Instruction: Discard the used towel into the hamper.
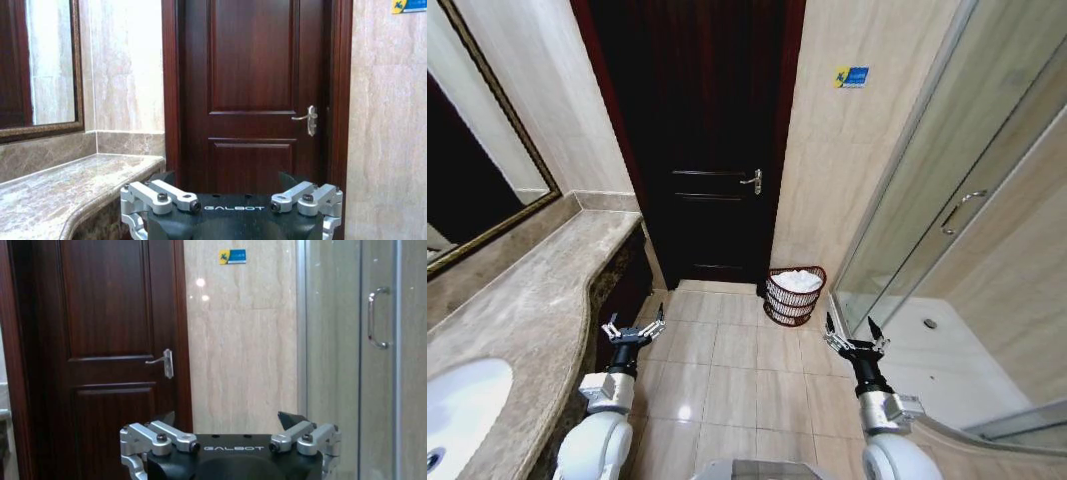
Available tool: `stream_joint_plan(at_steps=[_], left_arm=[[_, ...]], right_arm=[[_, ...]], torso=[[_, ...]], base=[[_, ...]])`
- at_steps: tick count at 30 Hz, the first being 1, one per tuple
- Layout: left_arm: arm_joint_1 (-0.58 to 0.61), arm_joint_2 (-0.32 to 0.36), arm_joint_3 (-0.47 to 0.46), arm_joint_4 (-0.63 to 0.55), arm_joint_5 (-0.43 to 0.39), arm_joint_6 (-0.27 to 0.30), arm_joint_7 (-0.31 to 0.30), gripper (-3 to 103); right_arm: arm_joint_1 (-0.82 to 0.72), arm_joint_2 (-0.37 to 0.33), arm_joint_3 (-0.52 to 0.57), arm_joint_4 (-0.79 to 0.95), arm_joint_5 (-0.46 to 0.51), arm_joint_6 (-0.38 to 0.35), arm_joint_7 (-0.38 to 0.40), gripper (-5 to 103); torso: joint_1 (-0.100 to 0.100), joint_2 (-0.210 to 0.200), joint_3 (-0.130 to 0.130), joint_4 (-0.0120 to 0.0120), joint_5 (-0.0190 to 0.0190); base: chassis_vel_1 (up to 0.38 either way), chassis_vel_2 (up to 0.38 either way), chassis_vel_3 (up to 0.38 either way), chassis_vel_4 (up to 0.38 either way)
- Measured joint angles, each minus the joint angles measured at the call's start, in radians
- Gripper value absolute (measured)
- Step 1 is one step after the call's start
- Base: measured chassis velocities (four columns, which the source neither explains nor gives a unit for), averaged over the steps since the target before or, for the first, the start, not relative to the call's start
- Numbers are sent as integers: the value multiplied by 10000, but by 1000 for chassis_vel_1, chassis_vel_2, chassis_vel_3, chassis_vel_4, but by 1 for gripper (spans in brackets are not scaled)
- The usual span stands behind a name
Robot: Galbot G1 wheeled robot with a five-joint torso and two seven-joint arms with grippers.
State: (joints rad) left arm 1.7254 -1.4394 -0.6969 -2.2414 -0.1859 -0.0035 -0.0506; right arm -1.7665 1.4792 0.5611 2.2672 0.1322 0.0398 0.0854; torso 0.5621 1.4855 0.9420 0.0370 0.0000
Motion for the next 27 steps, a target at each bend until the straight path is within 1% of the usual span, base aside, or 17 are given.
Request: stream_joint_plan(at_steps=[27], left_arm=[[0,0,0,0,0,0,0,100]], right_arm=[[0,0,0,-1,0,0,0,100]], torso=[[0,0,0,-1,0]], base=[[98,-100,-100,93]])
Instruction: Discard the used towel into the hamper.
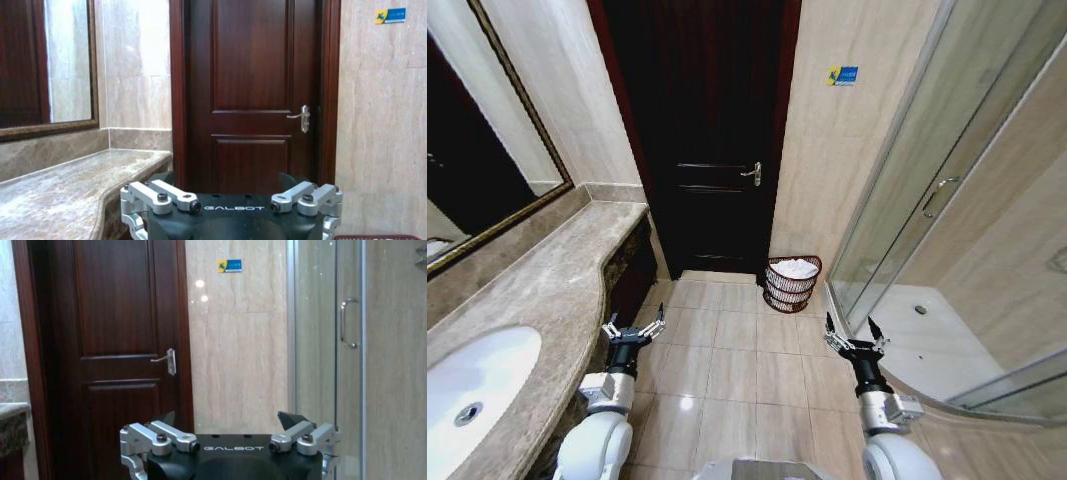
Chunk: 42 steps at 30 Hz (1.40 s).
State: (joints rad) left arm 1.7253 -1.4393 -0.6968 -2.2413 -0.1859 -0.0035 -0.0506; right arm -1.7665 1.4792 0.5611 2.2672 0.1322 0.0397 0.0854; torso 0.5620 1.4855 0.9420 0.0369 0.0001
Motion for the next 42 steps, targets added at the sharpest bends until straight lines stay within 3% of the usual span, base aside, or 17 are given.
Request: stream_joint_plan(at_steps=[42], left_arm=[[2,0,0,0,0,0,0,100]], right_arm=[[0,0,0,1,0,0,0,100]], torso=[[0,0,0,0,-1]], base=[[12,-11,-11,14]])
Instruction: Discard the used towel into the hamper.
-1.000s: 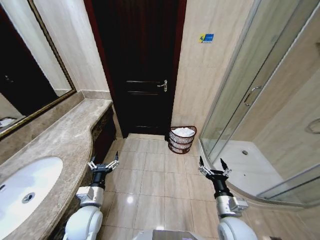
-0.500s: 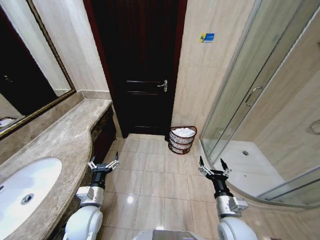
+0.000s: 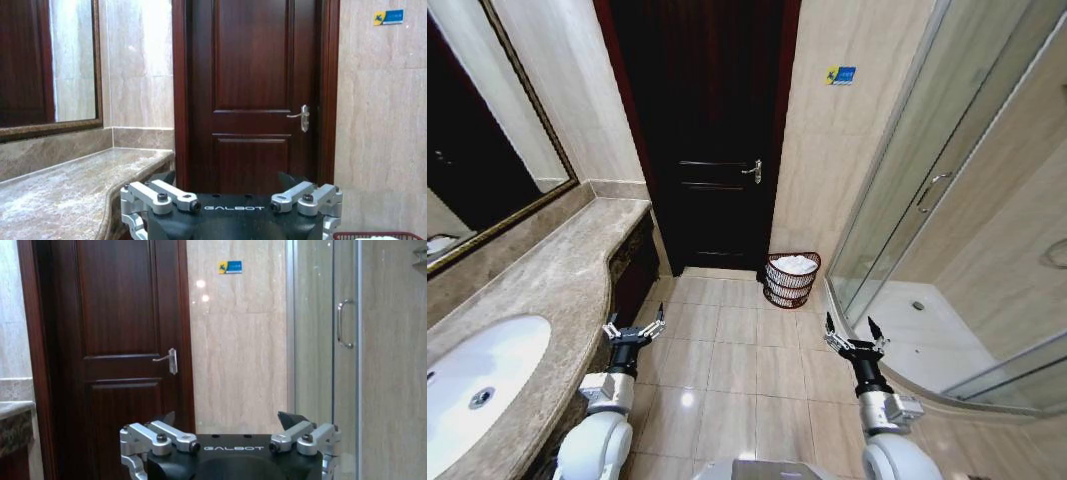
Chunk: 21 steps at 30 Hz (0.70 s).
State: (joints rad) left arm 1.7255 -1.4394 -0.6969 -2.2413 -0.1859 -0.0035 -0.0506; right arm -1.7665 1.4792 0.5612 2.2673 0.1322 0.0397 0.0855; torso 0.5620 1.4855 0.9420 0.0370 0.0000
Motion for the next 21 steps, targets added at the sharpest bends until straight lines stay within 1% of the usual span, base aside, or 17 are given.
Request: stream_joint_plan(at_steps=[21], left_arm=[[0,0,0,0,0,0,0,100]], right_arm=[[0,0,-1,0,0,0,0,100]], torso=[[0,0,0,0,0]], base=[[0,0,0,0]])
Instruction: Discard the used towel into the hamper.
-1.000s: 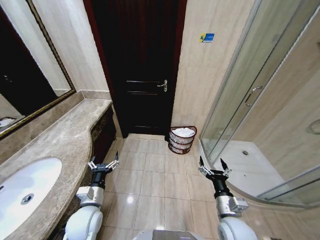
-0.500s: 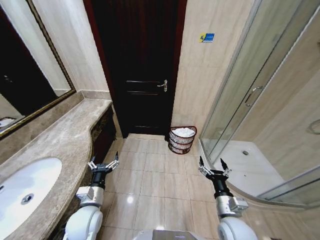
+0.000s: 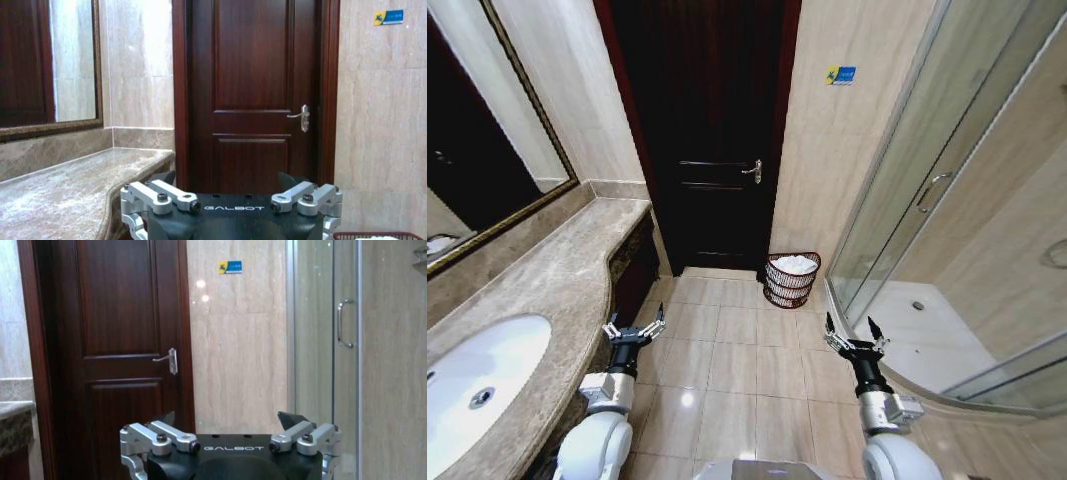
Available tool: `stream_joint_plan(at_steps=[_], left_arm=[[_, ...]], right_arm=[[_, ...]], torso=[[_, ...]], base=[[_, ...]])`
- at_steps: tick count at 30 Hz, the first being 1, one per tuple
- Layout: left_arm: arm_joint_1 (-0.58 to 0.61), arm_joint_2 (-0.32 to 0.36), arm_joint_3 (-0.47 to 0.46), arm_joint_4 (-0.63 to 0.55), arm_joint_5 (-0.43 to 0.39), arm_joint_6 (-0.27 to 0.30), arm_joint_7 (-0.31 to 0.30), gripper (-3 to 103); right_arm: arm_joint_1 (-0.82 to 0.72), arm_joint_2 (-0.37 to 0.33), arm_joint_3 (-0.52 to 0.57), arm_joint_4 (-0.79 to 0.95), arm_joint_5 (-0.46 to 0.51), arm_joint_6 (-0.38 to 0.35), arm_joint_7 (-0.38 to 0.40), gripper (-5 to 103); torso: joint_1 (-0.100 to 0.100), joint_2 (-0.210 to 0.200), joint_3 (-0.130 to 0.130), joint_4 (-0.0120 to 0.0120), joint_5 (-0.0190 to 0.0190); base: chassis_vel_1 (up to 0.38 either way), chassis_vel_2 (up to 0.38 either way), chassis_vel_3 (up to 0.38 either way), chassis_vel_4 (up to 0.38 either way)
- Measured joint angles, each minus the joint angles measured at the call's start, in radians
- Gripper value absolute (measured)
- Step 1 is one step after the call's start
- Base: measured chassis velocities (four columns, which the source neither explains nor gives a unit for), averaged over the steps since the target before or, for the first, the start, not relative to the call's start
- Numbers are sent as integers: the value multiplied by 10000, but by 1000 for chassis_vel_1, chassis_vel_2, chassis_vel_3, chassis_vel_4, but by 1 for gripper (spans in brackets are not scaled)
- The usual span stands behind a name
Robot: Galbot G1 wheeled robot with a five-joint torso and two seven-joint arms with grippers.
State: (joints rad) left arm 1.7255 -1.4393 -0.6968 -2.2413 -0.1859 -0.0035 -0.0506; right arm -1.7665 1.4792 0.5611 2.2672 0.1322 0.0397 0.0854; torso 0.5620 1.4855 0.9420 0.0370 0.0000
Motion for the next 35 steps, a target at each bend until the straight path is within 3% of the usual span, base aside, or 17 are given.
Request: stream_joint_plan(at_steps=[35], left_arm=[[0,0,0,0,0,0,0,100]], right_arm=[[0,0,1,0,0,0,0,100]], torso=[[0,0,0,0,0]], base=[[0,0,0,0]])
